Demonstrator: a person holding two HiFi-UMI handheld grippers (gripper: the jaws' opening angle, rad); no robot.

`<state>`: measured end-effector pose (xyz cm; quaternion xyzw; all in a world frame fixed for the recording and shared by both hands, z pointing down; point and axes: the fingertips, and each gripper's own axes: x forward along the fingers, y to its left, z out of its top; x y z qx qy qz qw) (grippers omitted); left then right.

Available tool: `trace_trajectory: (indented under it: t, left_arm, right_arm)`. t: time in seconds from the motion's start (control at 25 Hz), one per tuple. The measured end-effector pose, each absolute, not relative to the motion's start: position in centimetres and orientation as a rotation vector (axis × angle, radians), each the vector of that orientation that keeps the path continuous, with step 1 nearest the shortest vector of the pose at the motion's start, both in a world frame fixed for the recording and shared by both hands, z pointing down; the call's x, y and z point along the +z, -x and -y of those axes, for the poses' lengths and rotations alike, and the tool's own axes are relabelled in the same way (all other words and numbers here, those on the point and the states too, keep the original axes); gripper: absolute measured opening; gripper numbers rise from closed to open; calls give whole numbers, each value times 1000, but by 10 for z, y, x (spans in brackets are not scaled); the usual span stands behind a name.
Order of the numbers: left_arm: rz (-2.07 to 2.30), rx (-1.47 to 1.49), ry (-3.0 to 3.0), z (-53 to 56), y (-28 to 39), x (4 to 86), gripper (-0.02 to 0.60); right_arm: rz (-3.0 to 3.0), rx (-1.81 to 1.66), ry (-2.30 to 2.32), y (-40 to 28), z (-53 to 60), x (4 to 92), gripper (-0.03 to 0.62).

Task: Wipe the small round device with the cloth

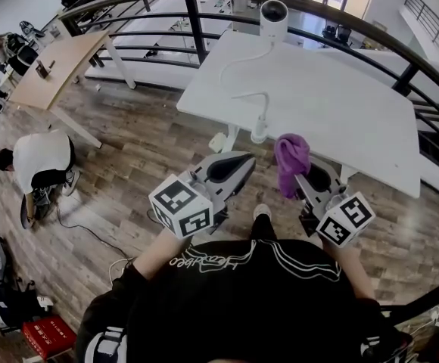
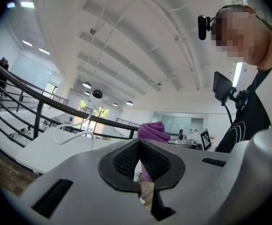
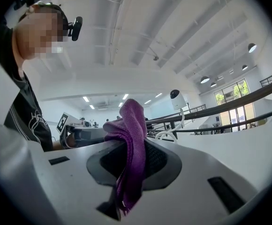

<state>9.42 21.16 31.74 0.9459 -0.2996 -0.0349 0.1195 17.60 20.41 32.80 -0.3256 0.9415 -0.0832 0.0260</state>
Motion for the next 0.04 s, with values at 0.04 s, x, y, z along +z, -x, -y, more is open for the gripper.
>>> trace_trajectory:
  t: [0.04]
  left_arm:
    - [875, -101, -2766, -213, -96, 318, 8]
  right_arm:
    - [-2909, -259, 1004, -177, -205, 328, 66]
